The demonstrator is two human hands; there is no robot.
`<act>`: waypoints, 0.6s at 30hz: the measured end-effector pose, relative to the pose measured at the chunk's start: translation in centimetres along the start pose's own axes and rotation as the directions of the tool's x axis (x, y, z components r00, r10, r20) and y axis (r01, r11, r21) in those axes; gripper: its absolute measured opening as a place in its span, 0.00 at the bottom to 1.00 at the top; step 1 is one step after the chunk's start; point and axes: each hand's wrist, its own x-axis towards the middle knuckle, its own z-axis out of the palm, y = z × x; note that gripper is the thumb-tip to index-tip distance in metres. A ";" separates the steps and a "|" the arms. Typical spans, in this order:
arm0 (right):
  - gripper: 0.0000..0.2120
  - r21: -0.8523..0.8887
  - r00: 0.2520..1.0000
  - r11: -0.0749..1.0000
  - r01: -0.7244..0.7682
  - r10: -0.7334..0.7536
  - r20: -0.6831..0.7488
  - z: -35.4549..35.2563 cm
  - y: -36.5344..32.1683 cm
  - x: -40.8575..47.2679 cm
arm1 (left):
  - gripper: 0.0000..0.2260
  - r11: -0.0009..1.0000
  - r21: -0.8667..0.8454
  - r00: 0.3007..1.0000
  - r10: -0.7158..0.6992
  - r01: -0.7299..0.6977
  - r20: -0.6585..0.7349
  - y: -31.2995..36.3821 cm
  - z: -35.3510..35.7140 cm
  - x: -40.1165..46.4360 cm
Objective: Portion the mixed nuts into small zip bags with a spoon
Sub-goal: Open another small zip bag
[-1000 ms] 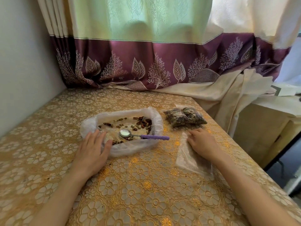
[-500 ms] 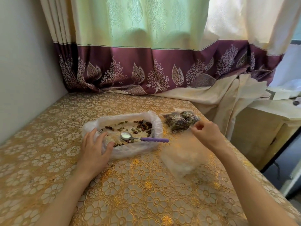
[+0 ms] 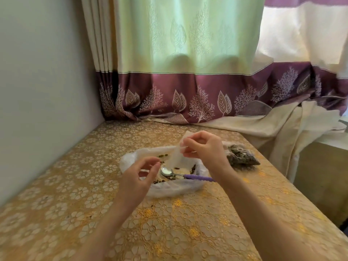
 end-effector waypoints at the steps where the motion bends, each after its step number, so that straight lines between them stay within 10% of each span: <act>1: 0.02 0.014 0.999 1.000 -0.010 0.009 0.044 1.2 0.3 0.2 | 0.07 1.000 -0.010 1.000 0.014 -0.014 0.001 0.2 -0.3 0.2; 18: 0.07 -0.136 0.888 0.967 0.214 -0.134 0.439 12.6 1.6 5.7 | 0.04 0.992 0.109 0.977 -0.041 0.065 -0.210 -2.9 -6.9 4.4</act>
